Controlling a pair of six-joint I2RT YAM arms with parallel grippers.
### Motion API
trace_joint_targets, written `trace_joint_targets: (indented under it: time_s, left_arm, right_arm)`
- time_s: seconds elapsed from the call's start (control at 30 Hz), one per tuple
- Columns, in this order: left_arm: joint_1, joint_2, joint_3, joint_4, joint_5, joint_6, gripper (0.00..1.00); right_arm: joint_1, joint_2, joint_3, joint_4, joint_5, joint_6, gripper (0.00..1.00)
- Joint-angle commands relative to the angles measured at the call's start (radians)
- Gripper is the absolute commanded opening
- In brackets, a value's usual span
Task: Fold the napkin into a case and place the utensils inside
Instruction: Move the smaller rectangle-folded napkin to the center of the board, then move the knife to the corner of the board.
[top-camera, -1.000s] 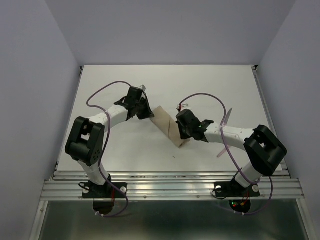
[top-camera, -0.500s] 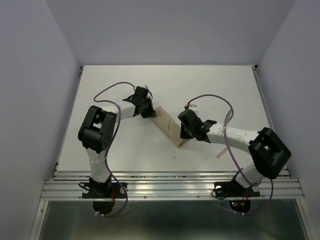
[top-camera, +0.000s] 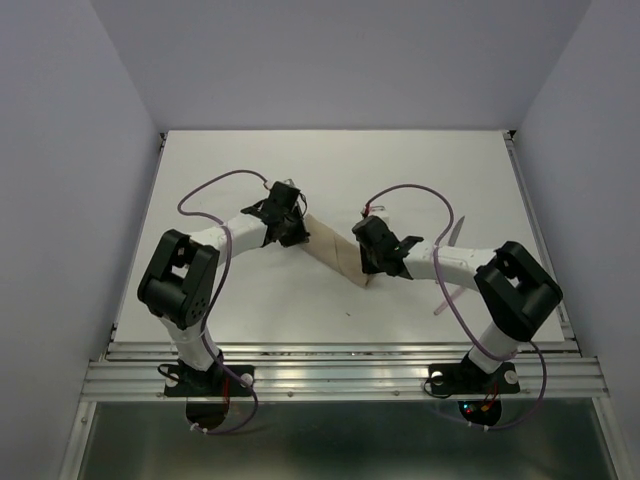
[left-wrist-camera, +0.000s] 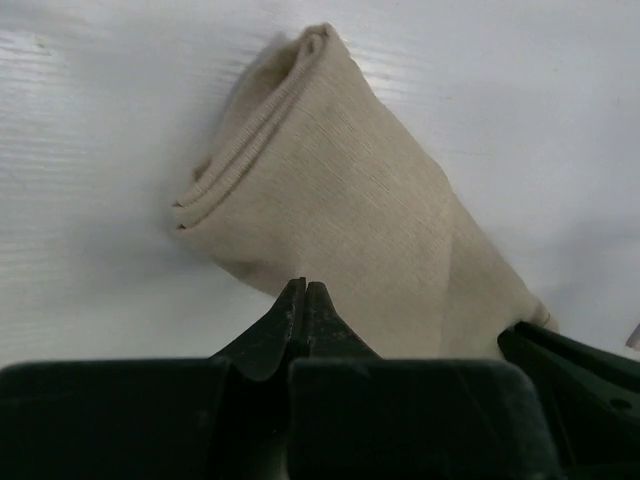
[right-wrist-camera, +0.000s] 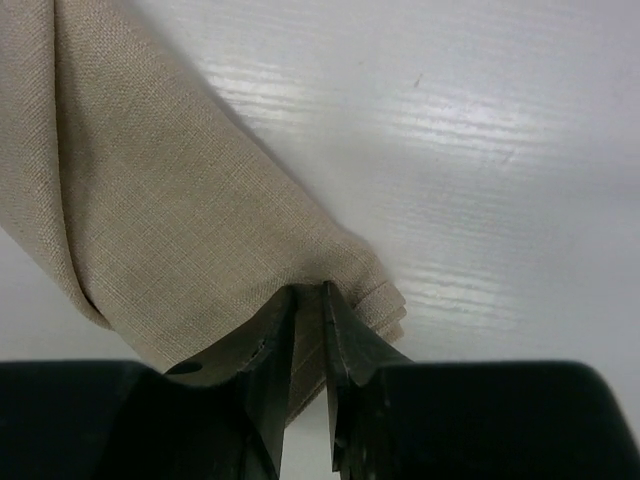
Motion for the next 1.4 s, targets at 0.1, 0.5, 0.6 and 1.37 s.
trace_joint_targets:
  time_s: [0.1,0.5,0.6,1.37]
  left_arm:
    - [-0.03,-0.175,-0.016,-0.068,-0.127,-0.003,0.0]
    - [-0.03,-0.325,-0.033,-0.117,-0.121,0.042,0.0]
    - [-0.03,-0.332,-0.03,-0.125,-0.09,0.054,0.0]
    - [-0.03,-0.386,-0.068,-0.103,-0.004,0.096,0.0]
  right_arm:
    - [-0.047,-0.096,0.043,0.042,-0.007,-0.116,0.47]
    - [-0.522,-0.392,-0.06,-0.236,-0.012,0.121,0.8]
    - [-0.593,-0.412,-0.13,-0.254,-0.093,0.161,0.83]
    - [-0.572,-0.053,-0.071,-0.023,-0.392,0.115,0.87]
